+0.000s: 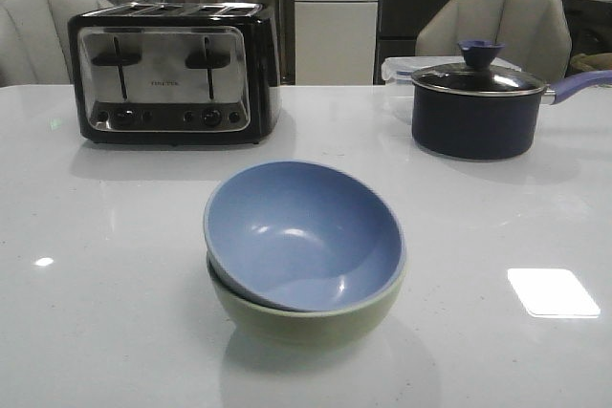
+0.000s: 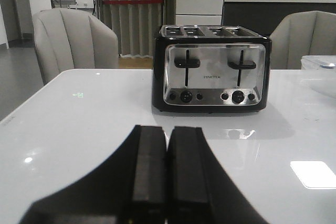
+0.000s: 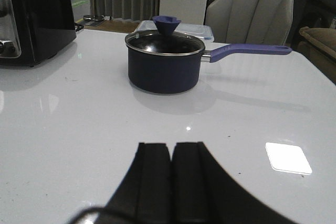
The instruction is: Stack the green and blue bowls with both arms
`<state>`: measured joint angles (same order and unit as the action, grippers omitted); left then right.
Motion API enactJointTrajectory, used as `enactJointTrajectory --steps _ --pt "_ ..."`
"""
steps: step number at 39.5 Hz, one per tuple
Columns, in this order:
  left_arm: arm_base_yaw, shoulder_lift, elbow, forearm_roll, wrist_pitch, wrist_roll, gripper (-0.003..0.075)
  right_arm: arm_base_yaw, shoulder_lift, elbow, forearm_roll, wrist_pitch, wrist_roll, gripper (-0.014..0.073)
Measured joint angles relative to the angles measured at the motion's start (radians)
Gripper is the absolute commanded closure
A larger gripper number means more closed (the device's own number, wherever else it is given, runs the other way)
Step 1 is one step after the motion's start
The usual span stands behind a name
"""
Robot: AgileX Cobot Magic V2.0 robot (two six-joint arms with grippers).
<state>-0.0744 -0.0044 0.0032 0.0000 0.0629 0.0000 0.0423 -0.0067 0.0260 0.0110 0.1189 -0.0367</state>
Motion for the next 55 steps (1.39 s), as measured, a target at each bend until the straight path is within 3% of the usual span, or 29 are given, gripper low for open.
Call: enactJointTrajectory --steps 55 --pt "0.000 0.000 0.000 0.000 0.000 0.000 0.0627 -0.040 -0.005 0.003 -0.003 -0.065 0.044 0.0537"
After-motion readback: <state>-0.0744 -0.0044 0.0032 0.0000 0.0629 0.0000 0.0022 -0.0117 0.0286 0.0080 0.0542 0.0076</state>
